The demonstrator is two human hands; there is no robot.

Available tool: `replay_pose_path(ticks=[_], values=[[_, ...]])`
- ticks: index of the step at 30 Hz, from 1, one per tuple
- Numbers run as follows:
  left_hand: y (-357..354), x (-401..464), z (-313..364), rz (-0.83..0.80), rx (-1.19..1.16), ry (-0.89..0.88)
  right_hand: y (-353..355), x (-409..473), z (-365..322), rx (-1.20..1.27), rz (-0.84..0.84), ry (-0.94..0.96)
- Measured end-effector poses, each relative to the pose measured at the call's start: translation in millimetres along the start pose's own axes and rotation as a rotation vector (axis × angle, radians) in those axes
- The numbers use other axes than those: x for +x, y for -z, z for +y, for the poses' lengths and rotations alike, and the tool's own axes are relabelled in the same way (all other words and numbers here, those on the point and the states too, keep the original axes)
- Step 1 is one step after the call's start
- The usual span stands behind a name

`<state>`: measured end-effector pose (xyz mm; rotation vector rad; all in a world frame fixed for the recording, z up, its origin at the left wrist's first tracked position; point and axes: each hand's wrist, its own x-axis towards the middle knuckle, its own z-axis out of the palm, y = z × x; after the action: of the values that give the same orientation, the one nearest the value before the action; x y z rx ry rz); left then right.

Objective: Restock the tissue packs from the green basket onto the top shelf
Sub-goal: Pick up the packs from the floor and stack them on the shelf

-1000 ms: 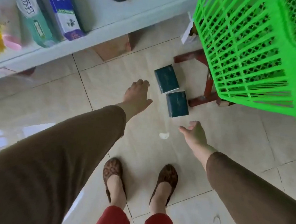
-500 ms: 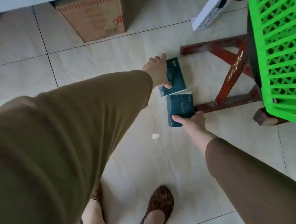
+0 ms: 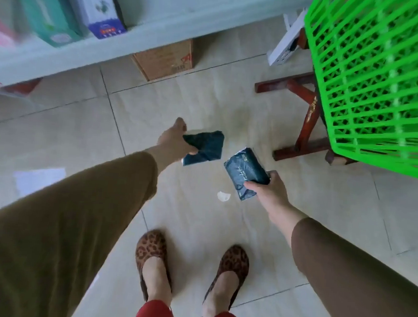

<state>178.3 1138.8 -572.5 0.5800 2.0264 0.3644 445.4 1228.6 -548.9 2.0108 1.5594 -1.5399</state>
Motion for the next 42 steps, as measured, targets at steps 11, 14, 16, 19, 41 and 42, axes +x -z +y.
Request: replay_pose_path(ticks=[11,14,16,19,41,42], values=[[211.3,-326.7,39.6,0.280,-0.152,-0.025,72.5,-280.0,-168.2,0.212,-0.143,0.246],[293.7,-415.2,68.2,0.372,-0.132,-0.098,99.9,-371.2,-241.5,0.243,-0.181,0.359],[346.5,-468.3,86.4,0.445,-0.119,-0.149,115.1,-421.7,-290.9,0.245,-0.214,0.464],[420.5,-533.8,107.7,0.560,-0.120,-0.214,126.8,-482.3,-358.0,0.250,-0.228,0.619],[728.0,-458.9,188.7,0.974,0.462,-0.343,79.3,-472.2,-680.5,0.222,-0.176,0.993],[733.1,-450.8,187.5,0.968,0.488,-0.320,74.6,-465.2,-688.6,0.199,-0.188,0.994]])
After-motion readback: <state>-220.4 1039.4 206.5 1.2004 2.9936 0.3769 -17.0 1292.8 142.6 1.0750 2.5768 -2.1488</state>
